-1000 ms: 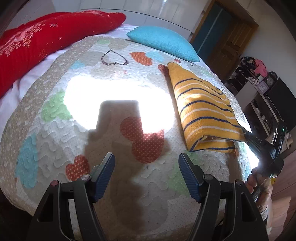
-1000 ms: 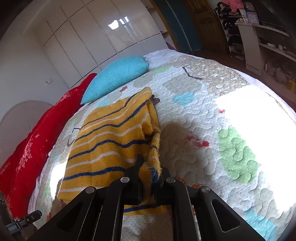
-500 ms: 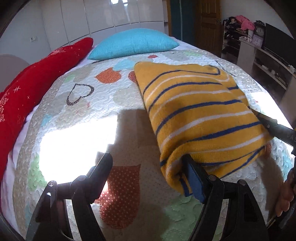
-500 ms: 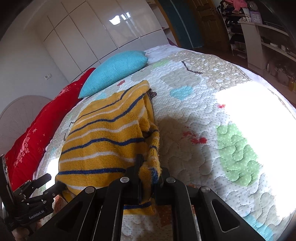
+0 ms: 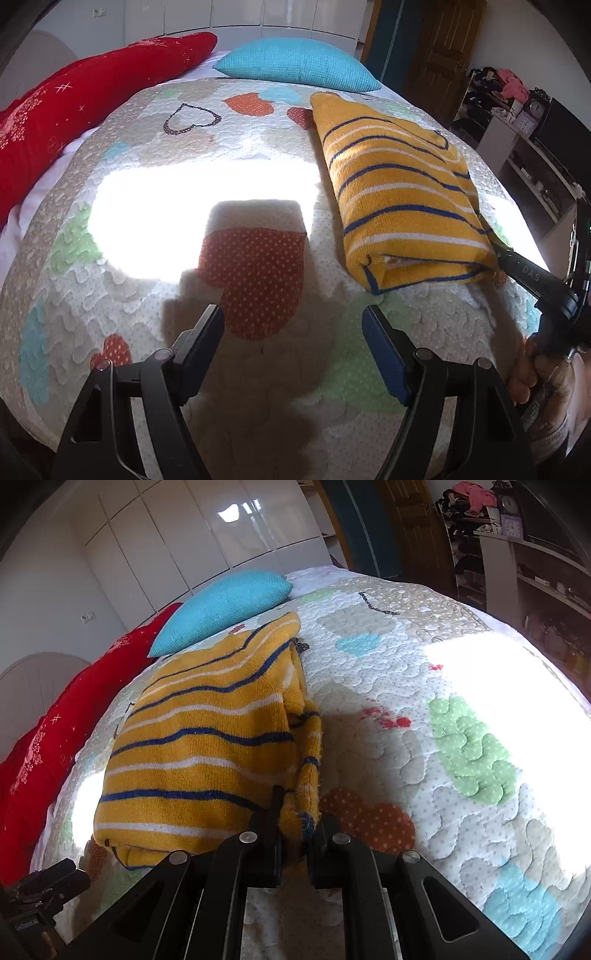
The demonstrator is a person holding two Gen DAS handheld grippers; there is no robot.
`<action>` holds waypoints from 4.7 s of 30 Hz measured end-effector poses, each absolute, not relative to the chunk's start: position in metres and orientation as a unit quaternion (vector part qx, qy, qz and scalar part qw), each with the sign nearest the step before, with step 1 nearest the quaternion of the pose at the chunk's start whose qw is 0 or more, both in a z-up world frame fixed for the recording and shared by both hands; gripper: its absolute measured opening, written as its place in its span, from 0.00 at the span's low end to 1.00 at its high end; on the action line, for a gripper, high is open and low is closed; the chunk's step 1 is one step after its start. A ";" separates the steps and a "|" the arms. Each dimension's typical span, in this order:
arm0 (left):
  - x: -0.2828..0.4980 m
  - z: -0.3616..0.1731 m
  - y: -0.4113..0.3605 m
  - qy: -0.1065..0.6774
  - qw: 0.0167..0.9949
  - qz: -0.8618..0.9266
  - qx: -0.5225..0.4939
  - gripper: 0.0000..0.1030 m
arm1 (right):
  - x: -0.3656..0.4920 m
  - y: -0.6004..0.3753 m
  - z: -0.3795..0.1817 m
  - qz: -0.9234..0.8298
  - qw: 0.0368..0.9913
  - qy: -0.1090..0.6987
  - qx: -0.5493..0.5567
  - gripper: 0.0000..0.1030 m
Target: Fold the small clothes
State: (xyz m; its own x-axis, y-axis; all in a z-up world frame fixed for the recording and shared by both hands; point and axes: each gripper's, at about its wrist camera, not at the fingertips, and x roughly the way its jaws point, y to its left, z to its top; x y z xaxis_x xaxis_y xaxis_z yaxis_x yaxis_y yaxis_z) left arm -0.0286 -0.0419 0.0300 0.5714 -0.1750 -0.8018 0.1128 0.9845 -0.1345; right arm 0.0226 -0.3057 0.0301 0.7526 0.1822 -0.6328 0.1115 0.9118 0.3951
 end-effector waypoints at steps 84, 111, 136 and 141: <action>-0.081 0.002 -0.053 0.479 0.876 -0.007 0.054 0.85 | -0.027 -0.296 0.012 -0.030 0.937 0.313 0.153 0.83; -0.081 -0.002 -0.054 0.483 0.873 0.011 0.058 0.94 | -0.029 -0.291 0.012 -0.029 0.941 0.306 0.141 0.86; -0.077 -0.002 -0.054 0.483 0.875 0.002 0.047 0.97 | -0.009 -0.331 0.091 0.004 0.948 0.261 0.180 0.63; -0.084 0.009 -0.048 0.469 0.883 -0.021 0.010 0.97 | 0.076 -0.312 0.115 0.075 0.939 0.290 0.167 0.28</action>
State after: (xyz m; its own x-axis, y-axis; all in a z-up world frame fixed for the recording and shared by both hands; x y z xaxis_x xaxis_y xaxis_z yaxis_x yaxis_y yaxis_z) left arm -0.0835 -0.0482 0.0090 0.5598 -0.0273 -0.8282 0.0452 0.9990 -0.0024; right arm 0.0758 -0.3124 0.1145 0.8200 0.2382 -0.5204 -0.0446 0.9331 0.3568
